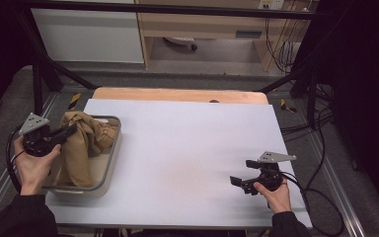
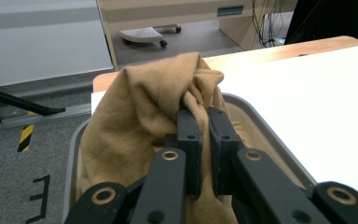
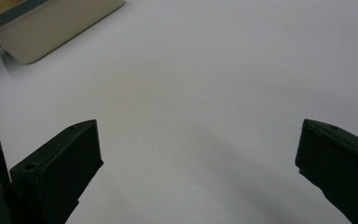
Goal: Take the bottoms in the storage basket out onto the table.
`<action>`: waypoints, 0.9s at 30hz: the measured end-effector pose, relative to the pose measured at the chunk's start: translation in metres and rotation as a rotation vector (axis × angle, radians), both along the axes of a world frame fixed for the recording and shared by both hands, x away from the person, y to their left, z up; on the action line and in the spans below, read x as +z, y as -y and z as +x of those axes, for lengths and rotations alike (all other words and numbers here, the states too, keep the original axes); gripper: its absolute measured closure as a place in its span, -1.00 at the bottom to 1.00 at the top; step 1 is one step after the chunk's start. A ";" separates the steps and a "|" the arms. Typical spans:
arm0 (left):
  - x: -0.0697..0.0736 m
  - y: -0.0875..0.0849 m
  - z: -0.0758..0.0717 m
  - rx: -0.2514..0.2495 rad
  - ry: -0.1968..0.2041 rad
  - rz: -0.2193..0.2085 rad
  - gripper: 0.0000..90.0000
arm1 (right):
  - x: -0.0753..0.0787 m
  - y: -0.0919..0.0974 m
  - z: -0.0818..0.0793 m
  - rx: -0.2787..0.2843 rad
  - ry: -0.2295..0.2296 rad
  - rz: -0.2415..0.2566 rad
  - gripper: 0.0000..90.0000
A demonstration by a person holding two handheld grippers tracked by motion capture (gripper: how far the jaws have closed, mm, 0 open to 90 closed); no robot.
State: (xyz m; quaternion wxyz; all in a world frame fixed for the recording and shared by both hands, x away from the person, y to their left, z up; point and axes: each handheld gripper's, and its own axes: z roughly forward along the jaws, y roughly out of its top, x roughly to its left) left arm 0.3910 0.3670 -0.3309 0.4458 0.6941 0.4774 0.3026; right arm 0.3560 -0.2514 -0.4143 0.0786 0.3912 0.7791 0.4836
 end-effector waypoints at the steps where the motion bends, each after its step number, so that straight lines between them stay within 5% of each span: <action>1: 0.001 0.000 0.000 -0.002 0.003 0.000 0.88 | 0.000 0.000 0.000 0.000 0.000 0.000 -0.98; 27: 0.030 0.009 -0.013 -0.048 0.068 -0.024 0.88 | 0.000 0.000 0.000 -0.001 0.000 0.004 -0.99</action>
